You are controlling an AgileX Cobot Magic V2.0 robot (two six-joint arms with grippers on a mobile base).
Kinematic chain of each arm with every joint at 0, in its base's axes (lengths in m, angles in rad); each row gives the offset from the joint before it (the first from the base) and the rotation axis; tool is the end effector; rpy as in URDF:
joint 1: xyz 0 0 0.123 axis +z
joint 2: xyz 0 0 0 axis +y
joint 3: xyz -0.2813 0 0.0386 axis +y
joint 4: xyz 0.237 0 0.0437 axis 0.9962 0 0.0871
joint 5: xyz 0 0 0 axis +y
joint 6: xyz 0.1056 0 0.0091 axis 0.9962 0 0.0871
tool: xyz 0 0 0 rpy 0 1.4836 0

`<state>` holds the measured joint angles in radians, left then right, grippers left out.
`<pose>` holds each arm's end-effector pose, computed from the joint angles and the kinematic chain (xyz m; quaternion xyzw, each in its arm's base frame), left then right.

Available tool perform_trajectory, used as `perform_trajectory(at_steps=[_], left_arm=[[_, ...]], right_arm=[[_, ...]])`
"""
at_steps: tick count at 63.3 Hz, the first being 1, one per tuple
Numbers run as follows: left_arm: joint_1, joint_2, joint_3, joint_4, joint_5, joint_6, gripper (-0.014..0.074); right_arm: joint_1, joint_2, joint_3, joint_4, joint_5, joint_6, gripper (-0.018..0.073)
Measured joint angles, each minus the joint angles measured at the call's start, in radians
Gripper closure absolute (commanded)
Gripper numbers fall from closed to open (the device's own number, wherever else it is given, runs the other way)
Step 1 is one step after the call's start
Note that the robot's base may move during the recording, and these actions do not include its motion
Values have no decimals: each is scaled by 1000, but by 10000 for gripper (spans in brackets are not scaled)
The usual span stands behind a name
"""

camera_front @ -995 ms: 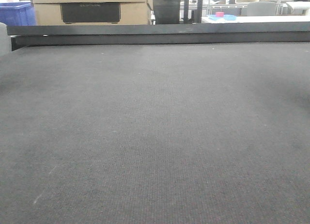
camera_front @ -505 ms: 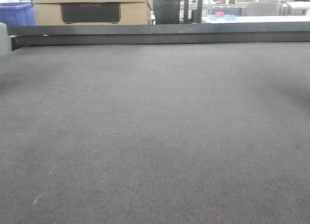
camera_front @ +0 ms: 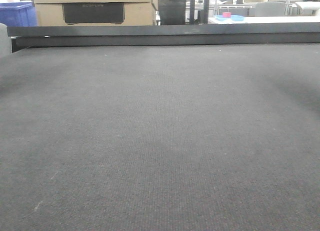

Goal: Place valve from conveyor to right shelf box
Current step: 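Raise and draw both held valves back toward the robot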

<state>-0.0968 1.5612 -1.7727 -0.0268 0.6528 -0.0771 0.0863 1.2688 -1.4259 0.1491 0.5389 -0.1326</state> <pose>0.3560 -0.0363 0.4603 0.0040 0.8205 -0.0623 0.5682 0.2799 0.0323 0.4530 -0.0591 0.7993 0.0550 0.5954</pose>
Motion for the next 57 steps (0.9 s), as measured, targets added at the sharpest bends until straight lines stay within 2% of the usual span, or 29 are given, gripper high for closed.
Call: perform_trajectory(at_steps=[57], left_arm=[[0,0,0,0,0,0,707]], right_arm=[[0,0,0,0,-2,0,727]])
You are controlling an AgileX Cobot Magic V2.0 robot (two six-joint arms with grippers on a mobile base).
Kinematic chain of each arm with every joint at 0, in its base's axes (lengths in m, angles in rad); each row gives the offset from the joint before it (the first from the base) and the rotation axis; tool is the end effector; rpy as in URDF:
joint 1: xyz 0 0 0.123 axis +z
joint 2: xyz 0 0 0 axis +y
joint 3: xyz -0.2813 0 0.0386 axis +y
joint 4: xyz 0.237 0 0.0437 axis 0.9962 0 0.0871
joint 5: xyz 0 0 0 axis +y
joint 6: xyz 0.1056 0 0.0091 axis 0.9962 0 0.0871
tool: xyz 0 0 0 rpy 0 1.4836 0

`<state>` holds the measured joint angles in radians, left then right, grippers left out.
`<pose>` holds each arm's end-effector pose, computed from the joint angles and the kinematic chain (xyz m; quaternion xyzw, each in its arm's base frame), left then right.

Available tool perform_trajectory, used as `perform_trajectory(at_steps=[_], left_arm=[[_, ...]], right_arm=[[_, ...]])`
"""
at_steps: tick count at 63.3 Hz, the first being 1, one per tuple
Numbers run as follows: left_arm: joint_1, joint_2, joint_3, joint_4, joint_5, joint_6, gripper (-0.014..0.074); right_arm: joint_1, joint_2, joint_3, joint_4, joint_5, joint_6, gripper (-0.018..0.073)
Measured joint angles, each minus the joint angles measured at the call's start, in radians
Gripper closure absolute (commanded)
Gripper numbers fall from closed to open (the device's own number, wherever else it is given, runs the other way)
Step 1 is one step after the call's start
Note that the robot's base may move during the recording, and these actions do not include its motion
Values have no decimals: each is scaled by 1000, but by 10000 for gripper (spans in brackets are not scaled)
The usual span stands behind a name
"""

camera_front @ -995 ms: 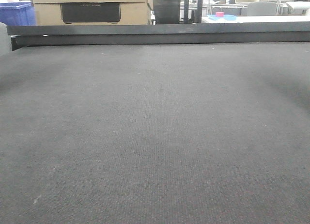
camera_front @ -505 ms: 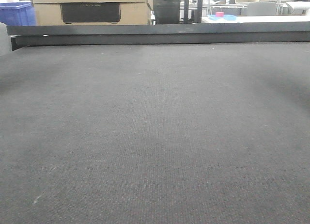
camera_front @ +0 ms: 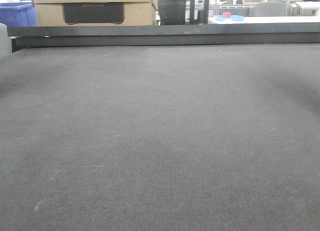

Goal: Place valve from conveyor to right shelf box
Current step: 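Raise and draw both held valves back toward the robot, then drive the base to the steel shelf of blue bins holding valves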

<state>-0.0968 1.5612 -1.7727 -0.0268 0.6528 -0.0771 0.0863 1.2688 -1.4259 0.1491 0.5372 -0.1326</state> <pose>0.3560 -0.0363 0.4603 0.0040 0.8205 -0.0623 0.5682 0.2800 0.0323 0.4531 -0.0590 0.7988 0.0550 0.5961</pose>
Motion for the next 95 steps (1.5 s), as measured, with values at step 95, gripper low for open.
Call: perform_trajectory(at_steps=[95], left_arm=[[4,2,0,4,-4,-2,707]], right_arm=[[2,4,0,0,-6,0,727]])
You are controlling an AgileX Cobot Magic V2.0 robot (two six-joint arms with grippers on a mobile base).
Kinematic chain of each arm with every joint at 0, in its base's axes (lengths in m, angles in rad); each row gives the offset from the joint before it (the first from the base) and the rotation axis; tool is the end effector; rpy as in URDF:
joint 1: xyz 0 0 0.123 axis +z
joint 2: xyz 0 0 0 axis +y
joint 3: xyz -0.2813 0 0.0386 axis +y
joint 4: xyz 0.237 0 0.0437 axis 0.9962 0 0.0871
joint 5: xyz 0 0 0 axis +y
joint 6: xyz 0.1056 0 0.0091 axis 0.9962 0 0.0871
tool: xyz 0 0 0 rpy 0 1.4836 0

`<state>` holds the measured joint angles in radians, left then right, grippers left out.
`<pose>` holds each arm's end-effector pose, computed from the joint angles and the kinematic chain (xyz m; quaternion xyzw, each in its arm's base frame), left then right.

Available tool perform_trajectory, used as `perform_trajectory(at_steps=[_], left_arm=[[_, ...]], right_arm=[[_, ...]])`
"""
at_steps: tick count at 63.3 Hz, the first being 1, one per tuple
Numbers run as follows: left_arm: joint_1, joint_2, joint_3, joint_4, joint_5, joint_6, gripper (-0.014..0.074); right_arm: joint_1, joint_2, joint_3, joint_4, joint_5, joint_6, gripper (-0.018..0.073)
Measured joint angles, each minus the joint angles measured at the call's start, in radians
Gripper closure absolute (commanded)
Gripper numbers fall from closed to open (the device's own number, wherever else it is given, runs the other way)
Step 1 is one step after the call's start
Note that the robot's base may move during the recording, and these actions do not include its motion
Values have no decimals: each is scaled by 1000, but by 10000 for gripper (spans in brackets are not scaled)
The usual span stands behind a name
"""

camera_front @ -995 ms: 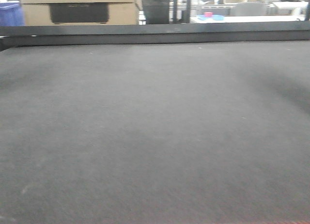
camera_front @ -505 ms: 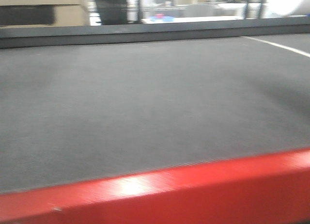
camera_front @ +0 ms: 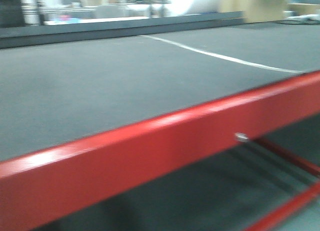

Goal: Place valve from conveyor to right shelf box
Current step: 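Drive the base to the steel shelf of blue bins holding valves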

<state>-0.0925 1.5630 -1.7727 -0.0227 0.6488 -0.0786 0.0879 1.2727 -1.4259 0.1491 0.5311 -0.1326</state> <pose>0.3569 -0.0346 0.4600 0.0022 0.8199 -0.0597 0.5694 0.2814 0.0328 0.4527 -0.0592 0.7982 0.0553 0.5970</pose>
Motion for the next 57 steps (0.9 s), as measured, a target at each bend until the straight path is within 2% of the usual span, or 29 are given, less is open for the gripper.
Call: perform_trajectory(at_steps=[57], left_arm=[[0,0,0,0,0,0,707]], right_arm=[[0,0,0,0,0,0,727]])
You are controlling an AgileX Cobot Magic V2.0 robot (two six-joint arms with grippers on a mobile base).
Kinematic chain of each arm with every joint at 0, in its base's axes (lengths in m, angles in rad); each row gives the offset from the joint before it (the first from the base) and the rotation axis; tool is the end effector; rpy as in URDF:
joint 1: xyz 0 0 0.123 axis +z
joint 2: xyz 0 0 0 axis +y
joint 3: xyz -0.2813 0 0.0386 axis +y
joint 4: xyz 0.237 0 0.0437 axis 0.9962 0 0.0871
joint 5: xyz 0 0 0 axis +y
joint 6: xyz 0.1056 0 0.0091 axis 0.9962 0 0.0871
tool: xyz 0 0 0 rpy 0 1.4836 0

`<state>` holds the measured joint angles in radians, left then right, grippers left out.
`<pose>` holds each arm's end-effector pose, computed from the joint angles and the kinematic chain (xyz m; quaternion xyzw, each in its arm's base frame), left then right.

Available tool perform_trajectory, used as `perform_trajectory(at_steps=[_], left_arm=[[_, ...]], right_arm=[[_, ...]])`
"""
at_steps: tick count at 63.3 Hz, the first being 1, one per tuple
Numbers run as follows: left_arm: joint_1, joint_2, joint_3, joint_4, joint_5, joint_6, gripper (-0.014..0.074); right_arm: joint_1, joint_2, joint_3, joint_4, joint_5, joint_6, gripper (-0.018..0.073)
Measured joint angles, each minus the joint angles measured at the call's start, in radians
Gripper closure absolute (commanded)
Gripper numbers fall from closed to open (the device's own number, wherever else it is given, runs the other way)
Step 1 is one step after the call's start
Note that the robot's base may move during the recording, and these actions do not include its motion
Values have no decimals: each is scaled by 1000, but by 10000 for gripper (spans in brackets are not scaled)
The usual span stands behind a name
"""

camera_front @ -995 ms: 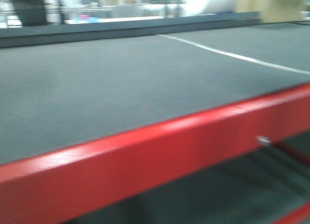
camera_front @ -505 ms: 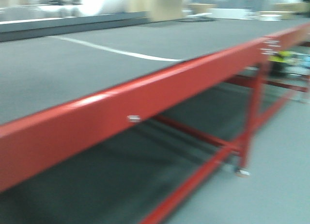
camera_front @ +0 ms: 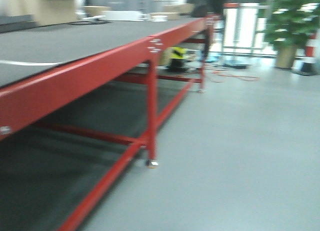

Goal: Place valve from conveyor to right shelf box
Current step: 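Drive the base to the steel shelf of blue bins holding valves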

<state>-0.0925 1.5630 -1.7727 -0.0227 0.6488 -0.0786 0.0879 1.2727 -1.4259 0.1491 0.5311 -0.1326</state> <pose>0.3569 -0.0346 0.4600 0.0022 0.8199 -0.0597 0.5694 0.2814 0.0328 0.4527 -0.0592 0.7982 0.0553 0.5970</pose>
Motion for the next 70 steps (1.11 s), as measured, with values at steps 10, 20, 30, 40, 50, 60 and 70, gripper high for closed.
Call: perform_trajectory(at_steps=[10,20,30,40,50,60,70], left_arm=[[0,0,0,-2,0,0,707],[0,0,0,-2,0,0,707],[0,0,0,-4,0,0,707],[0,0,0,-5,0,0,707],[0,0,0,-5,0,0,707],[0,0,0,-7,0,0,707],[0,0,0,-5,0,0,707]], right_arm=[[0,0,0,0,0,0,727],[0,0,0,0,0,0,727],[0,0,0,0,0,0,727],[0,0,0,0,0,0,727],[0,0,0,0,0,0,727],[0,0,0,0,0,0,727],[0,0,0,0,0,0,727]])
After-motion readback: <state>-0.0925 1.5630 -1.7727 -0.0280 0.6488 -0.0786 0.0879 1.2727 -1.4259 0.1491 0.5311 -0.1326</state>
